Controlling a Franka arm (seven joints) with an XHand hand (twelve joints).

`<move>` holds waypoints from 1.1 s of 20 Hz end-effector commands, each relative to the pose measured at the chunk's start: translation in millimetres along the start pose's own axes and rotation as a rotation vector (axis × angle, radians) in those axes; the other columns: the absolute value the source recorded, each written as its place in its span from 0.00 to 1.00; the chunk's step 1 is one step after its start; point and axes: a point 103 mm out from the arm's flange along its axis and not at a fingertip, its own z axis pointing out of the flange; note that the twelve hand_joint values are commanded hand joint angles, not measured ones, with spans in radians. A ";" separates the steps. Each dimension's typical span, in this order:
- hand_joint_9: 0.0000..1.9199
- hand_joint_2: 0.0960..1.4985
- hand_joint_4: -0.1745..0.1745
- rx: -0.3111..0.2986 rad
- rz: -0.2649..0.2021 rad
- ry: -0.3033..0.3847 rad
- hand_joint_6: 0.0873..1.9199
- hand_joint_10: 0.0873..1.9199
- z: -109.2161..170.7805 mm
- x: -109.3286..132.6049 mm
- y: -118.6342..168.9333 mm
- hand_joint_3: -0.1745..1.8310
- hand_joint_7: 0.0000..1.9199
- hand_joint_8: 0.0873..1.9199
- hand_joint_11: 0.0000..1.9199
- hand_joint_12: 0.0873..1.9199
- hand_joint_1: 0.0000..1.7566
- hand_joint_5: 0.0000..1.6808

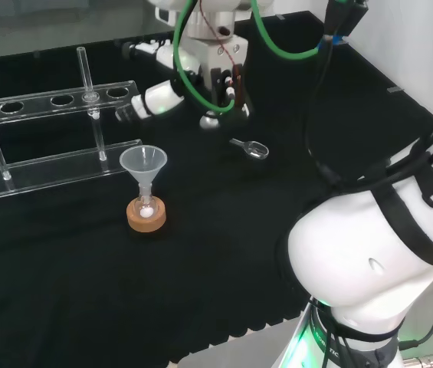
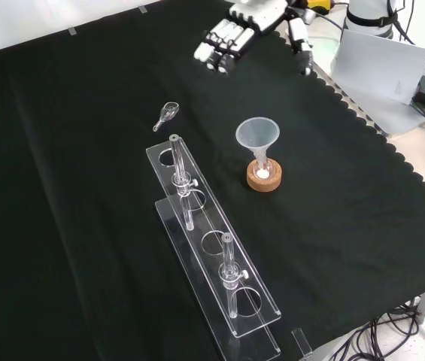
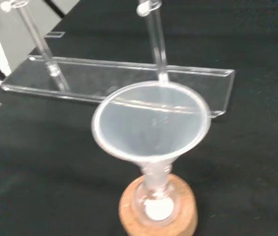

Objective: Remove the funnel from the round-bottom flask.

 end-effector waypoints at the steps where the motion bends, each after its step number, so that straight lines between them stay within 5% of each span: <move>1: 0.00 0.37 0.62 0.026 -0.039 0.010 0.00 0.00 24.6 18.5 -3.9 0.12 0.04 0.00 0.01 0.00 0.17 0.00; 18: 0.00 0.39 0.60 0.087 -0.038 -0.065 0.00 0.00 69.0 9.9 23.6 0.11 0.05 0.00 0.01 0.00 0.19 0.00; 22: 0.00 0.40 0.60 0.114 -0.039 -0.076 0.00 0.00 79.0 6.4 29.8 0.10 0.05 0.00 0.00 0.09 0.19 0.00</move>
